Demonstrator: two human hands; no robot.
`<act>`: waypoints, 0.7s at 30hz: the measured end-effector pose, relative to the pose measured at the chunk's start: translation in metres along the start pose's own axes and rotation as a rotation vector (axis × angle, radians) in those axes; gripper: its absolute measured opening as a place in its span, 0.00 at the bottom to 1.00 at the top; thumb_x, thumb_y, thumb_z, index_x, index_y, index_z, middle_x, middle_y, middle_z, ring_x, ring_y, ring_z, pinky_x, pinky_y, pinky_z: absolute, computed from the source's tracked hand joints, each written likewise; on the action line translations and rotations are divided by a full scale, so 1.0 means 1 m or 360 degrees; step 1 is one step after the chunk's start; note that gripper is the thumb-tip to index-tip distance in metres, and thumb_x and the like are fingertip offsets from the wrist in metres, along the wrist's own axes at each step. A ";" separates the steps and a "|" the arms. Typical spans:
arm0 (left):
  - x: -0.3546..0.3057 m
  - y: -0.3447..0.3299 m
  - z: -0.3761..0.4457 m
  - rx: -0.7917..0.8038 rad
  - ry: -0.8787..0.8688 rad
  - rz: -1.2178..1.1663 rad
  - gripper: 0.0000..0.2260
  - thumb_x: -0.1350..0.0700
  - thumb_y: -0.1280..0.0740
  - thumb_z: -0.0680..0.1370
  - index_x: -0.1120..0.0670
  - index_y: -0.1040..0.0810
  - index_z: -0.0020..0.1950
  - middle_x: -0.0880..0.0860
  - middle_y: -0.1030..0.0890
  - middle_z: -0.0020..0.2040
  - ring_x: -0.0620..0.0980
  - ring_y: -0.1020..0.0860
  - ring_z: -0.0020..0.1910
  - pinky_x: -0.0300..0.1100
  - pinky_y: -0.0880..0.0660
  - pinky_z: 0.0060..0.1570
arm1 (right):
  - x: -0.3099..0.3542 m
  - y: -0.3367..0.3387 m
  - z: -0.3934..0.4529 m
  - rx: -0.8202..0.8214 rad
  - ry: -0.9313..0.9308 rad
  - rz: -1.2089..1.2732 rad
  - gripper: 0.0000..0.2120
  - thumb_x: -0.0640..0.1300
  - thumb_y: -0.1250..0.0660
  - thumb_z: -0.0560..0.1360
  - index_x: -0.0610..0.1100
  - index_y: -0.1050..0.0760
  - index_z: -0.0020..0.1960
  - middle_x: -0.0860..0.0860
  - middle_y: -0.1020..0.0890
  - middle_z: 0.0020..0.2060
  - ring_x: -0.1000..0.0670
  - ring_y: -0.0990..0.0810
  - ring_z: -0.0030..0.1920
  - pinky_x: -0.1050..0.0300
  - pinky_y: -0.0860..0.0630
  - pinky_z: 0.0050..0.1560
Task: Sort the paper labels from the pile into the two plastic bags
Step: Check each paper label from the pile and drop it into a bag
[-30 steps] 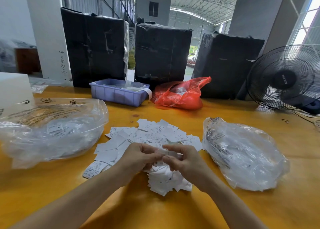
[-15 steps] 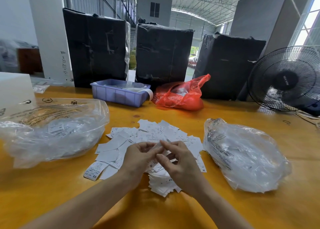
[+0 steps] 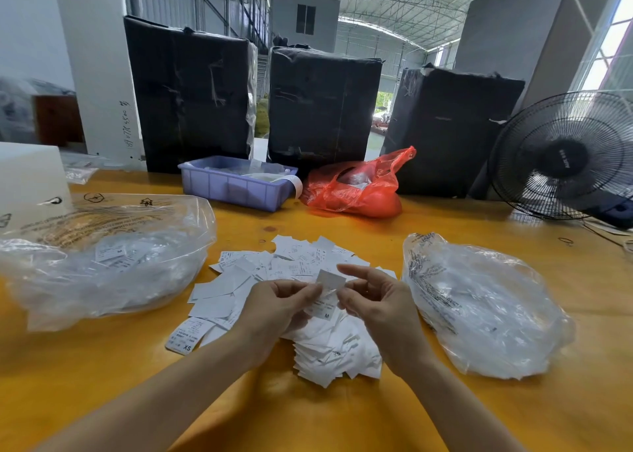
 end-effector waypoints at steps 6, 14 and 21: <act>-0.001 0.009 0.001 -0.0078 0.0025 0.0047 0.15 0.51 0.26 0.61 0.61 0.19 0.39 0.56 0.19 0.33 0.47 0.29 0.27 0.36 0.34 0.25 | 0.004 -0.003 0.000 0.0050 -0.0006 -0.0154 0.11 0.33 0.33 0.74 0.47 0.19 0.48 0.46 0.18 0.34 0.54 0.23 0.34 0.61 0.24 0.39; -0.005 0.013 -0.001 -0.0102 0.0001 -0.0011 0.09 0.51 0.26 0.60 0.56 0.19 0.31 0.57 0.18 0.35 0.51 0.25 0.35 0.39 0.33 0.31 | 0.010 -0.010 -0.003 0.0120 0.0122 -0.0506 0.09 0.40 0.28 0.72 0.45 0.19 0.52 0.48 0.18 0.47 0.47 0.18 0.41 0.53 0.19 0.43; -0.009 0.007 0.000 -0.0018 -0.0067 0.0034 0.14 0.51 0.27 0.62 0.60 0.18 0.40 0.60 0.18 0.39 0.56 0.23 0.40 0.42 0.29 0.36 | 0.004 -0.014 -0.002 0.0221 0.0025 -0.0228 0.08 0.35 0.30 0.73 0.45 0.19 0.38 0.47 0.16 0.31 0.51 0.19 0.32 0.62 0.22 0.34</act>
Point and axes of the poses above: each hand's wrist, its own z-axis towards the middle knuckle, its own y-axis out of the back of the hand, x = y × z, the point moved 10 cm from there along z, towards the middle knuckle
